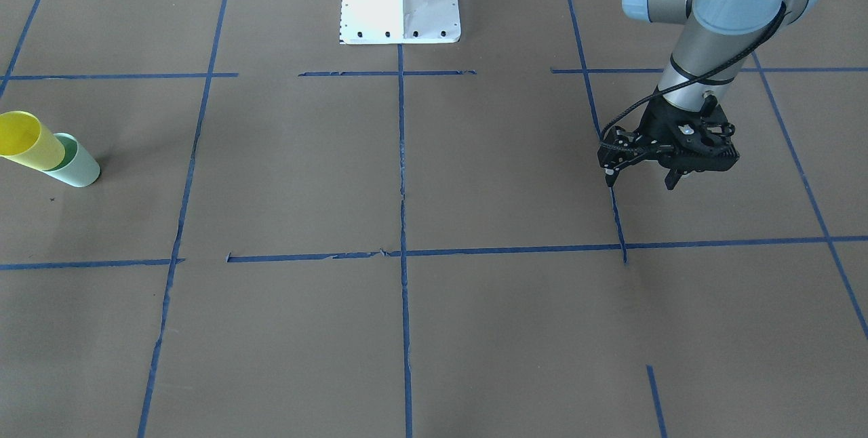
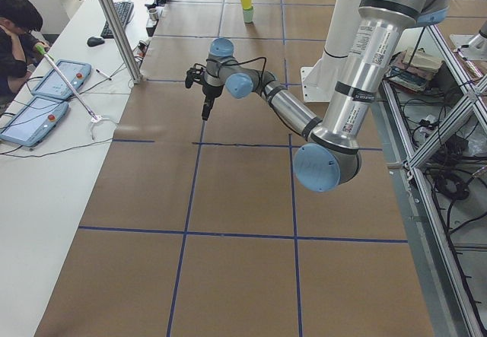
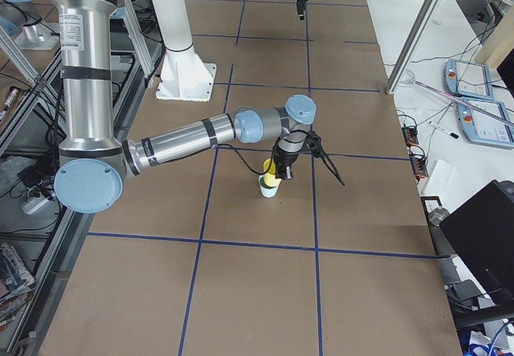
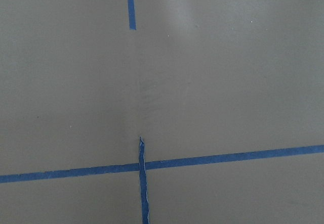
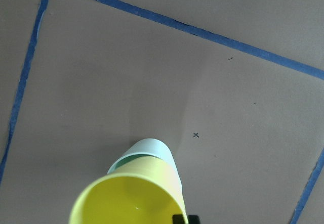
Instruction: Transfer and stack yellow cup on green cup
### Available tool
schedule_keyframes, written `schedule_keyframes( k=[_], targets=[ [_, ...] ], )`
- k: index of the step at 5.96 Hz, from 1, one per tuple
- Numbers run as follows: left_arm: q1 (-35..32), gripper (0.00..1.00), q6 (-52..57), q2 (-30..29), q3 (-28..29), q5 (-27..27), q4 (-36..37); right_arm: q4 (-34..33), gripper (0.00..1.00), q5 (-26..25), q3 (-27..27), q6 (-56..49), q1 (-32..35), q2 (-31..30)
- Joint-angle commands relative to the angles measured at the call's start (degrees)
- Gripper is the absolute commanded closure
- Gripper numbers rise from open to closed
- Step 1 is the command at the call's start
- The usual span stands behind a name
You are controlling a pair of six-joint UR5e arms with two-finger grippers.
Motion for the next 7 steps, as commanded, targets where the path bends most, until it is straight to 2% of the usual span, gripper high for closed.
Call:
schedule_keyframes(
  k=[1, 5, 6, 7],
  targets=[
    [0.02, 0.0, 0.07, -0.06, -0.03, -0.06, 0.0, 0.0, 1.0, 0.09, 0.08, 0.03, -0.11, 0.09],
    [0.02, 0.0, 0.07, -0.06, -0.03, -0.06, 0.0, 0.0, 1.0, 0.09, -0.01, -0.06, -0.9, -0.08],
    [0.02, 0.0, 0.07, -0.06, -0.03, -0.15, 0.0, 0.09, 0.88, 0.0, -0.01, -0.93, -1.6, -0.08],
    [0.11, 0.0, 0.15, -0.06, -0.03, -0.15, 0.0, 0.09, 0.01, -0.09, -0.01, -0.59, -2.65, -0.17]
  ],
)
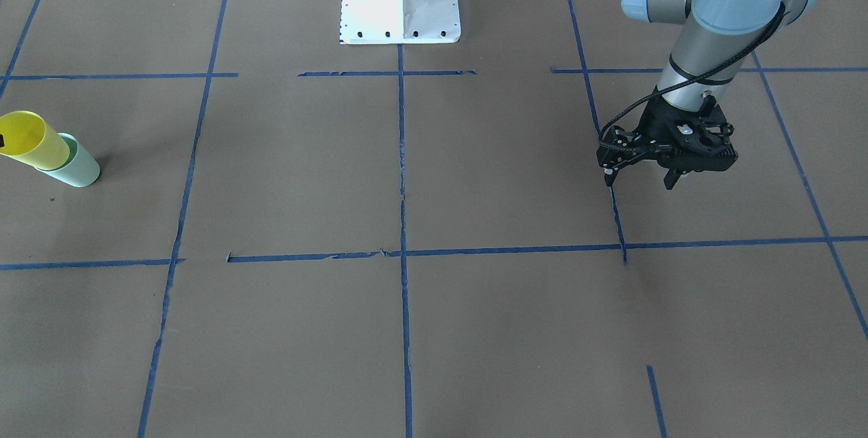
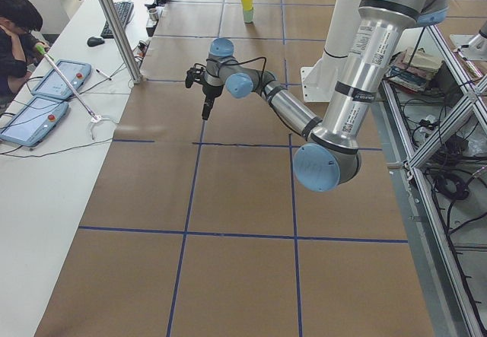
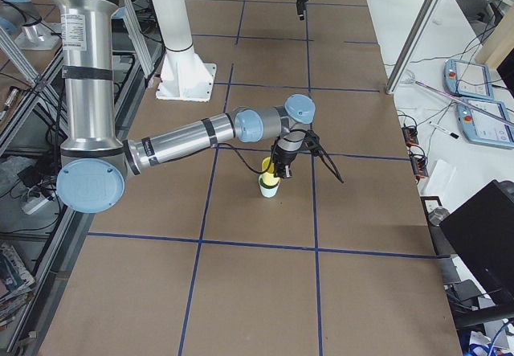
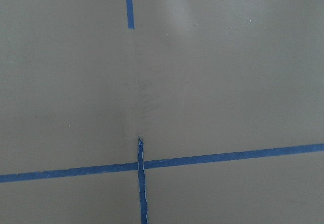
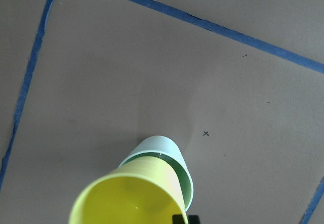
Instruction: Transfer and stack yellow cup on green cup
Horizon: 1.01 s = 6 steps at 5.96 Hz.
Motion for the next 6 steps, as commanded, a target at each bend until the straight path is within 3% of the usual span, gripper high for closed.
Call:
schedule_keyframes(
  k=[1, 3, 4, 6],
  targets=[
    [0.05, 0.0, 0.06, -0.09, 0.0, -0.02, 0.0, 0.02, 0.0, -0.17, 0.0, 0.31, -0.9, -0.15],
    [-0.04, 0.0, 2.41, 0.09, 0.26, -0.89, 0.35, 0.02, 0.0, -0.34, -0.27, -0.13, 0.58, -1.72],
    [-2.04, 0.0, 12.27, 0.96, 0.35, -3.68, 2.44, 0.02, 0.0, -0.52, -0.18, -0.65, 5.46, -3.47],
    [-13.07, 0.0, 35.03, 1.32, 0.87, -9.92, 14.36, -0.16, 0.0, 0.09, 0.0, -5.02, 15.83, -8.39]
  ],
)
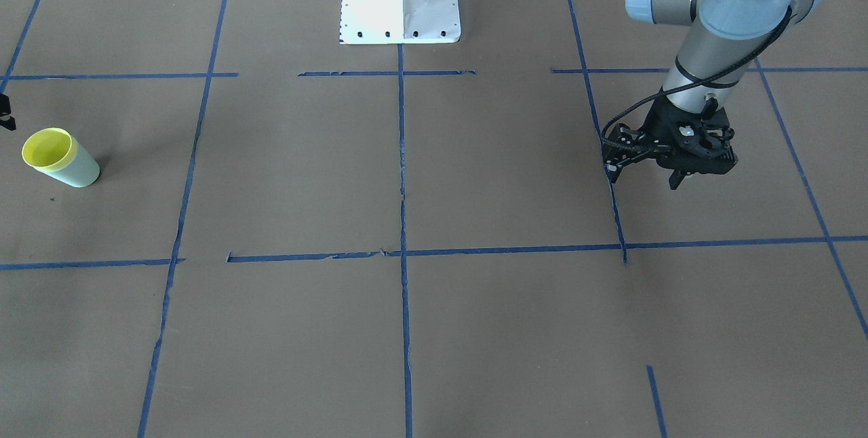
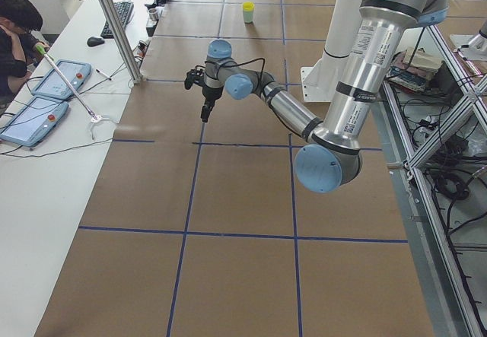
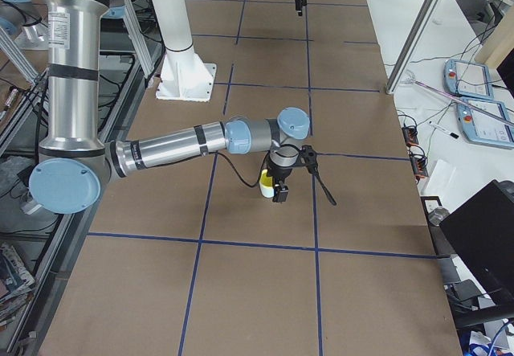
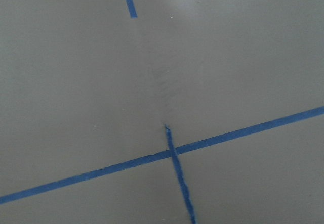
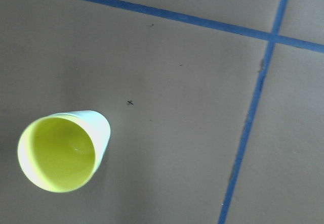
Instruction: Transfer and stack yellow cup on green cup
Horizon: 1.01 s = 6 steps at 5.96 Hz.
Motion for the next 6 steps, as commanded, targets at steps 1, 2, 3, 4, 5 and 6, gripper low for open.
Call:
schedule_keyframes(
  k=[1, 2, 3, 4, 5, 6],
  targets=[
    [-11.29, 0.0, 14.26, 5.76, 0.35, -9.75, 7.05, -0.17, 0.0, 0.22, 0.46, -2.7, 6.62, -4.1],
    [-18.22, 0.0, 19.78, 12.43, 0.79, -13.73, 6.19, -0.09, 0.0, 0.3, 0.29, -1.74, 6.63, -4.21],
    [-22.21, 0.0, 25.84, 17.89, 0.79, -13.86, 6.19, -0.09, 0.0, 0.31, 0.2, -1.73, 6.63, -4.21],
    [-25.38, 0.0, 29.47, 23.69, 0.79, -14.21, 5.14, -0.09, 0.0, 0.31, 0.28, -1.73, 6.54, -4.12],
    [-27.15, 0.0, 29.5, 27.32, 0.88, -14.21, 2.96, -0.09, 0.0, 0.31, 0.28, -1.64, 6.54, -4.12],
    [-27.69, 0.0, 29.42, 28.4, 1.57, -14.3, 1.63, -0.09, 0.0, 0.31, 0.28, -1.64, 6.54, -4.12]
  ],
)
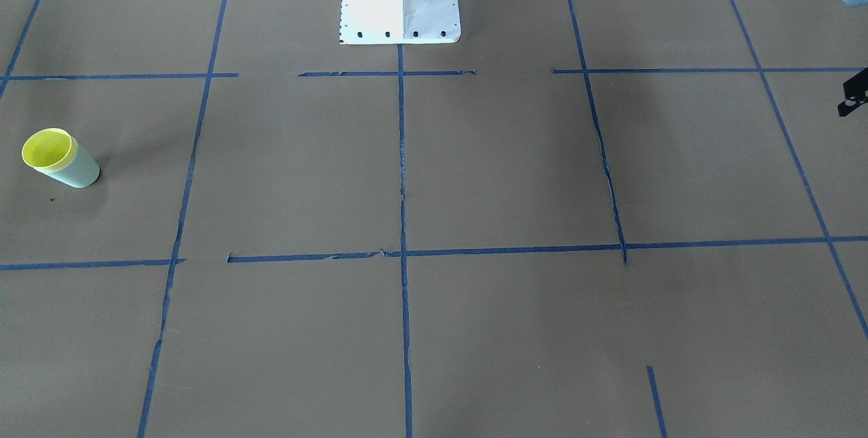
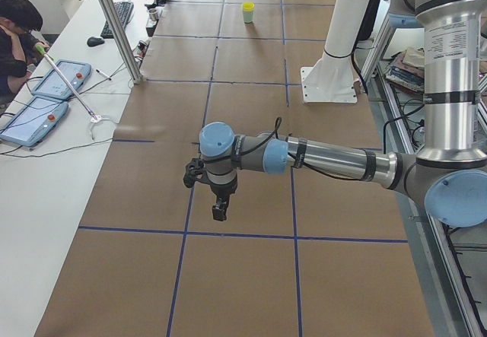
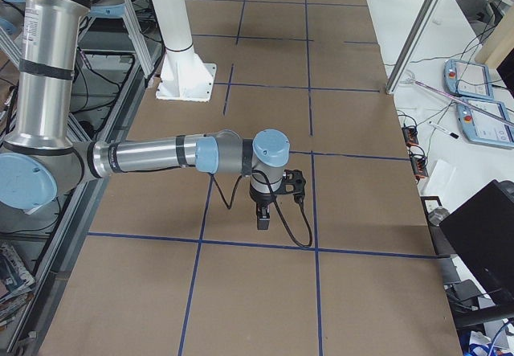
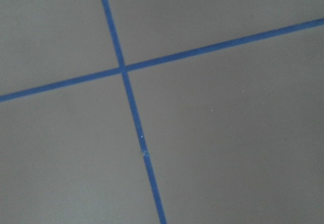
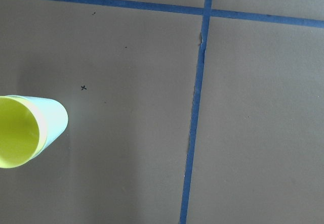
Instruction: Transfer and stack yellow cup on green cup
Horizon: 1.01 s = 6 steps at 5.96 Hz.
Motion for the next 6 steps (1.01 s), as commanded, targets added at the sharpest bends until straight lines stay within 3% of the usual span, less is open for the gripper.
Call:
schedule_keyframes(
  k=[1, 6],
  targets=[
    [-0.95, 0.0, -0.15, 2.08, 0.67, 0.77, -1.44, 0.0, 0.0, 0.0, -0.08, 0.02, -0.01, 0.0],
    [-3.68, 0.0, -1.21, 1.91, 0.75, -1.16, -1.09, 0.09, 0.0, -0.08, -0.17, -0.33, -0.09, -0.08]
  ],
)
